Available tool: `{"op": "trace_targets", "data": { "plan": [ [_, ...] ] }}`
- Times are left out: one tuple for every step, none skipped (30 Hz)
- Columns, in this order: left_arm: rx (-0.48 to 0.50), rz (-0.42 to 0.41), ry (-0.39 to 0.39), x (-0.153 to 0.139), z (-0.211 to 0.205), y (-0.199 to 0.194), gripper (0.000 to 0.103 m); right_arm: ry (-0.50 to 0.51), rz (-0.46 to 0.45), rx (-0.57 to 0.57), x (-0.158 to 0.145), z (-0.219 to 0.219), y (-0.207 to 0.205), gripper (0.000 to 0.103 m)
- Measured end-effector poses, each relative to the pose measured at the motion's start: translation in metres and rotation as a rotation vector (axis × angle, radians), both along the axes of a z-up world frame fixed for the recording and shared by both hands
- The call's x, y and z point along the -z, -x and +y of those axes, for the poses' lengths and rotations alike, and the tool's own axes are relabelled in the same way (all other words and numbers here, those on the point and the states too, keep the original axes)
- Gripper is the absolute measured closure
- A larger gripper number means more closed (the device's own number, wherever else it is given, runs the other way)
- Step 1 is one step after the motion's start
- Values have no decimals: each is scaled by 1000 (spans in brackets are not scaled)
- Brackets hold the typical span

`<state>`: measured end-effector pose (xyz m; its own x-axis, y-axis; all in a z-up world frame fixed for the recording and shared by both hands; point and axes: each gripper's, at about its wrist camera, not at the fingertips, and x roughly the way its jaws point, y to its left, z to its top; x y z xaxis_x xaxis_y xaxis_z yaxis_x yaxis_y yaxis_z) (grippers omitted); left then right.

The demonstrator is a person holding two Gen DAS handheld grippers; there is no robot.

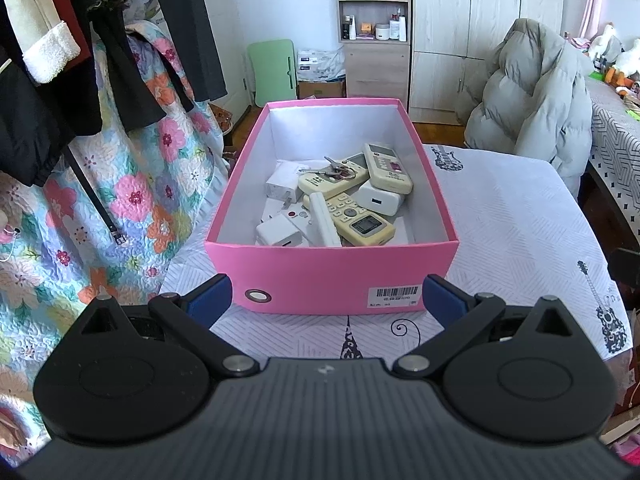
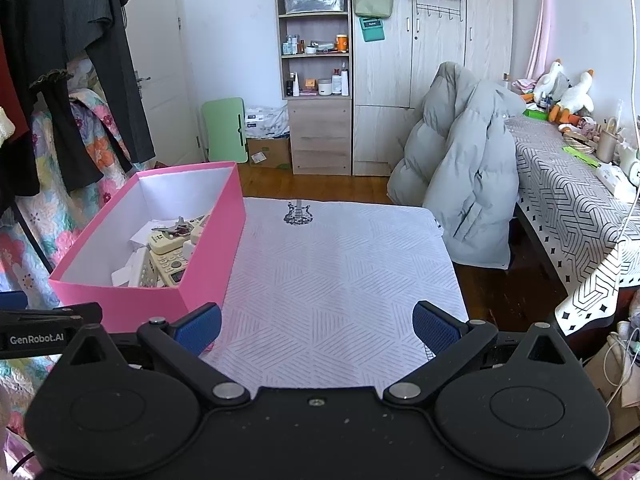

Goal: Organize rigid objects

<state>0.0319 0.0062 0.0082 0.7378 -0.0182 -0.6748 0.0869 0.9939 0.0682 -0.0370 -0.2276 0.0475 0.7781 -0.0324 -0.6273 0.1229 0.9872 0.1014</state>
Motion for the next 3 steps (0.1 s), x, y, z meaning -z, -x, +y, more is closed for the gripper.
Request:
{"op": "trace_targets", "data": {
  "plan": [
    [1,0,0,0,0,0,0,1,1,0,0,-1,0,0],
    [1,1,1,0,0,0,0,1,2,1,0,0,0,0],
    [1,2,2,0,0,0,0,2,2,2,0,0,1,0]
  ]
}}
